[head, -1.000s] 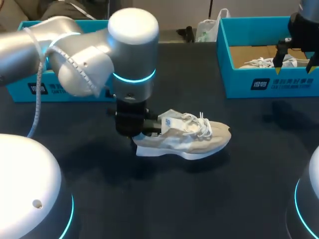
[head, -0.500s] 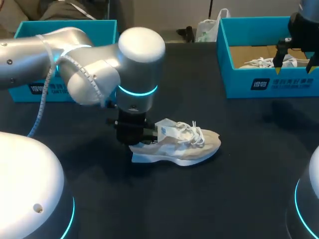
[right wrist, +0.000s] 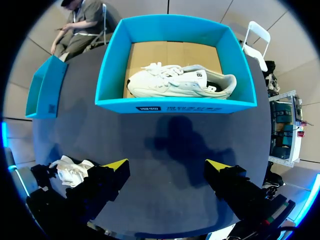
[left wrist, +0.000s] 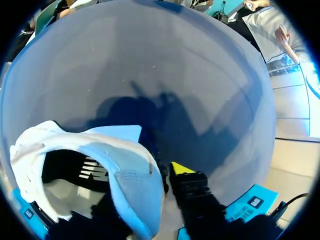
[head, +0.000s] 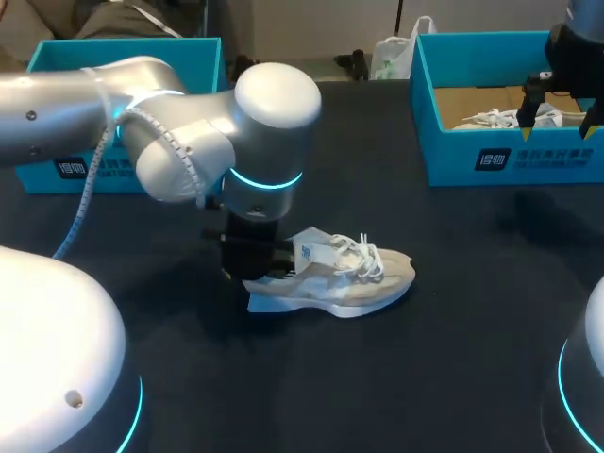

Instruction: Take the shoe out of the shoebox, open the shoe tongue, remove and reinsert the insole, then place the shoe into the shoebox

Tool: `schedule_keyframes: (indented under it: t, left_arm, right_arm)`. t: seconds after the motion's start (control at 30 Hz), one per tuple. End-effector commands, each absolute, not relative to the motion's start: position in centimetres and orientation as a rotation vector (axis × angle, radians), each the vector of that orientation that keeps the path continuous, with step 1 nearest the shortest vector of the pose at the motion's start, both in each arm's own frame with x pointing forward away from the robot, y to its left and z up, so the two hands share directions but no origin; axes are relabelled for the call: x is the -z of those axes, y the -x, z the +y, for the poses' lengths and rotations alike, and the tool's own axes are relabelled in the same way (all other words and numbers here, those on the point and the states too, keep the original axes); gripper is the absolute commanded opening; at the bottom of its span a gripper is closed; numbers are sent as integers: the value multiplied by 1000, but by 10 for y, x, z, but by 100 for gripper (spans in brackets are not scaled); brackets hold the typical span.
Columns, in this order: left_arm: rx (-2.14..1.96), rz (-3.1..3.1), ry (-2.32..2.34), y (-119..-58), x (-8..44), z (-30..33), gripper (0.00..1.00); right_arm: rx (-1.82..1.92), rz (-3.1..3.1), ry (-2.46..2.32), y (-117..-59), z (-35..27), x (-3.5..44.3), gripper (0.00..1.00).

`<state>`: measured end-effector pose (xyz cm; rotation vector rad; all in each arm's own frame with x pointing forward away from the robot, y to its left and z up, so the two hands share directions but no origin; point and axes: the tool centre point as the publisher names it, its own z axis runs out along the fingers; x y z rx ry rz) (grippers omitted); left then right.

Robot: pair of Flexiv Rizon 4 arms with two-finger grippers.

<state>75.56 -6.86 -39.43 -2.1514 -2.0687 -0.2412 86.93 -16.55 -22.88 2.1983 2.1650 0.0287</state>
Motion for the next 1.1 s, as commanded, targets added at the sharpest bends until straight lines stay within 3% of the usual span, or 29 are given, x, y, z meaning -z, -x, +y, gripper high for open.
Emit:
schedule_keyframes:
  t: [0.03,1.1]
  left_arm:
    - [232,-2065,2150,-754,391,-68,100]
    - [-318,-2359,2038,-744,274,-50,100]
  right_arm:
    - [-27,2162,-2199,-869,-165,229,100]
    - [-27,2162,-2199,-869,-165,229,100]
